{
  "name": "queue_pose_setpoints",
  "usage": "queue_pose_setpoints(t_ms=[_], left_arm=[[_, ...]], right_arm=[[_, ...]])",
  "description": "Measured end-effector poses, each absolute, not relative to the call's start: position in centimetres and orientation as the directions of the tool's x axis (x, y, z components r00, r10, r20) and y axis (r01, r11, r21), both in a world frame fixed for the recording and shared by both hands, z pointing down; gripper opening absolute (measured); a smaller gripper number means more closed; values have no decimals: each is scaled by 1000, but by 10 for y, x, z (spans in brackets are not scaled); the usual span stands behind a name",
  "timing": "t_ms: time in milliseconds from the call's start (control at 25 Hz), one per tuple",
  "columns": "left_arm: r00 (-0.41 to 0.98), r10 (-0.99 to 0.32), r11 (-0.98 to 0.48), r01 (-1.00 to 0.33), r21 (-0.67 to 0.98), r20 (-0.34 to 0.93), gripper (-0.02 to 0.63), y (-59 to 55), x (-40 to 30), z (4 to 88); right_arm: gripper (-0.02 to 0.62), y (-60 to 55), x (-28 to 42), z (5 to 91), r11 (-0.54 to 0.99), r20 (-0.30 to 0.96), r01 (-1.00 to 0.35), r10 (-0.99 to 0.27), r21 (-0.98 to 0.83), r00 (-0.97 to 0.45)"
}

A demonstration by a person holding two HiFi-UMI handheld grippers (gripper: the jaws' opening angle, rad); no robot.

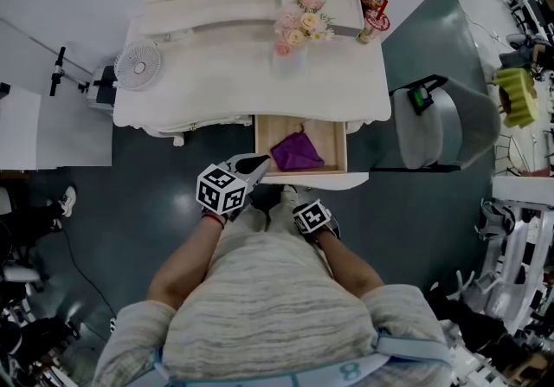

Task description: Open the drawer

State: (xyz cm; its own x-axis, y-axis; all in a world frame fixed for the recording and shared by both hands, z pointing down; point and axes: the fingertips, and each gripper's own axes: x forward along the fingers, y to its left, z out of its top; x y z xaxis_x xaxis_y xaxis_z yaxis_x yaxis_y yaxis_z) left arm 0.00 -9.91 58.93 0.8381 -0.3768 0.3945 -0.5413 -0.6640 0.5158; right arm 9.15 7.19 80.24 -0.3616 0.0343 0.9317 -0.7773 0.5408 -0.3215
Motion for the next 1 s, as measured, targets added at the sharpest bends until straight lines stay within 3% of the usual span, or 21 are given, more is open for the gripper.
queue_pose_setpoints(t_ms=[200,480,1000], left_arm=[[839,-383,-663,-542,517,387,14,-100,-4,587],[841,-394,-663,-540,519,371,14,-97,-11,580],[836,-438,-662,-549,509,331,14,-95,-30,554]], right_arm=[[9,65,75,766,542,879,-736,10,-405,-477],[9,13,43,685,572,746,-677,-159,-464,-646],[11,-62,15,565,662,486,-615,-404,-429,-775]])
